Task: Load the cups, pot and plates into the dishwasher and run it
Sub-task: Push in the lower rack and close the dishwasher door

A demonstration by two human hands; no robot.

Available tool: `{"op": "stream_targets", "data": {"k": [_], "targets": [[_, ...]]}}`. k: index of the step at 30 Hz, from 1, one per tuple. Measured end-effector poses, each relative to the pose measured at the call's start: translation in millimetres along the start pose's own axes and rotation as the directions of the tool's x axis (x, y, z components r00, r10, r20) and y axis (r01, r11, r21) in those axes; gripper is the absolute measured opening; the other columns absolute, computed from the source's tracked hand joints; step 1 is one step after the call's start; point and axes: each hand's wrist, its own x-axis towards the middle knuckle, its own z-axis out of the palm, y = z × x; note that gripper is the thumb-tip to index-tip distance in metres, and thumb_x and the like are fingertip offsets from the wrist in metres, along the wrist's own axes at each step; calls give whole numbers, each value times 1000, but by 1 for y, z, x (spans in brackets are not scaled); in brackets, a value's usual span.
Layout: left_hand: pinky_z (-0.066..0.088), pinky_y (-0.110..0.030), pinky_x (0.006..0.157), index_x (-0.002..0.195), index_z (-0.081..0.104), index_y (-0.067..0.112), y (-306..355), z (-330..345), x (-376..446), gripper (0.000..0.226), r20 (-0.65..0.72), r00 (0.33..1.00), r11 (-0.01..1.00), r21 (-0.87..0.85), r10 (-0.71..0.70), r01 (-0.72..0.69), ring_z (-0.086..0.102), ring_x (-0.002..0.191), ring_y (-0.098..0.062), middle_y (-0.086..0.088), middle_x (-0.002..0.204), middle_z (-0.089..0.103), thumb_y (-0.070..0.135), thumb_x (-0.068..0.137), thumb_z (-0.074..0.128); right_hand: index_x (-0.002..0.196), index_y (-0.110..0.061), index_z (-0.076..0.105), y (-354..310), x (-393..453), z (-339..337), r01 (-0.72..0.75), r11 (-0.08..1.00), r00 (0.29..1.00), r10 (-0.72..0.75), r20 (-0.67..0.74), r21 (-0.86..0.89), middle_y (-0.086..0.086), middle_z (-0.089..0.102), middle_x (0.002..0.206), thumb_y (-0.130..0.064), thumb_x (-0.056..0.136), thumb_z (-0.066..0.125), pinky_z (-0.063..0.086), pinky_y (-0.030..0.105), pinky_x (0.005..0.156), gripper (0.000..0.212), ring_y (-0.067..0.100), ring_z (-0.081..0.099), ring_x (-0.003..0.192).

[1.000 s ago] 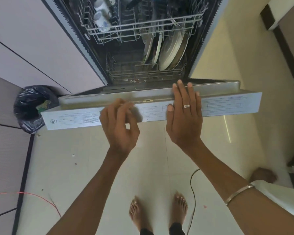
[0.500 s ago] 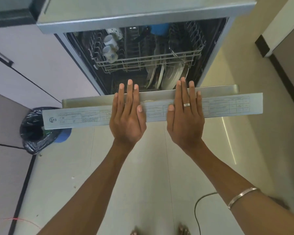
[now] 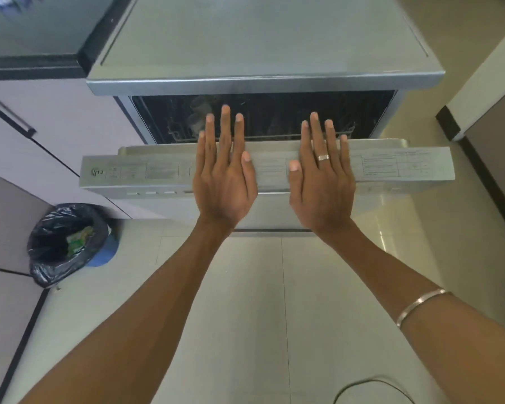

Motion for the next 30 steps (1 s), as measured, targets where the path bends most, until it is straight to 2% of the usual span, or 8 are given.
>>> {"op": "stream_targets", "data": {"k": [5,8,10,13,19,22,26,30], "targets": [[13,-48,123,158,19,10,-6,15,54,58,55,998,994,102,-30,24,10,152,-33,-15,164,15,35,106,10,156,-8,20,11,50,14,33,999,999,-34,43,20,12,15,164,-48,103,19,9,44,123,66,29,10,152],[7,-49,123,159,12,13,-12,25,87,65,118,992,990,137,-51,34,5,153,-33,-14,165,9,48,104,6,157,-9,17,14,82,24,41,998,998,-43,49,37,8,13,164,-58,101,22,9,47,123,74,30,8,152],[7,-50,123,158,19,15,-16,32,103,72,141,989,992,123,-37,19,10,152,-35,-15,164,16,60,102,13,156,-10,21,18,97,30,62,997,998,-63,28,40,8,17,164,-61,101,25,10,49,122,76,31,9,152],[16,-53,120,147,44,14,-22,38,112,78,153,988,997,69,31,-42,30,144,-39,-15,151,43,70,96,26,150,-11,36,23,105,37,101,993,994,-99,-36,60,7,33,157,-59,101,29,11,49,122,69,29,20,149],[19,-49,119,151,36,18,-36,25,115,96,292,954,997,-34,72,-65,28,144,-38,-12,154,36,84,82,38,149,-11,37,26,105,37,100,990,995,-98,-21,104,6,38,154,-57,99,37,10,47,123,67,28,29,145],[18,-48,121,152,33,20,-40,23,118,97,317,944,995,-77,89,-68,25,145,-38,-11,156,34,75,74,53,147,-11,40,23,106,36,59,979,998,-58,-9,194,6,40,152,-51,92,52,8,46,123,68,28,30,144],[17,-44,121,152,34,20,-40,20,120,91,301,951,993,-106,76,-46,26,144,-37,-11,156,34,46,75,76,144,-12,43,20,108,34,28,963,1000,-28,-4,268,6,43,149,-30,82,71,7,45,123,70,28,32,143],[27,-41,116,145,43,18,-38,28,118,79,197,975,991,-102,100,-81,37,136,-35,-8,146,45,33,75,77,136,-16,50,20,111,37,41,985,997,-29,-75,170,0,51,138,-18,77,72,22,43,119,62,23,41,133]]}}
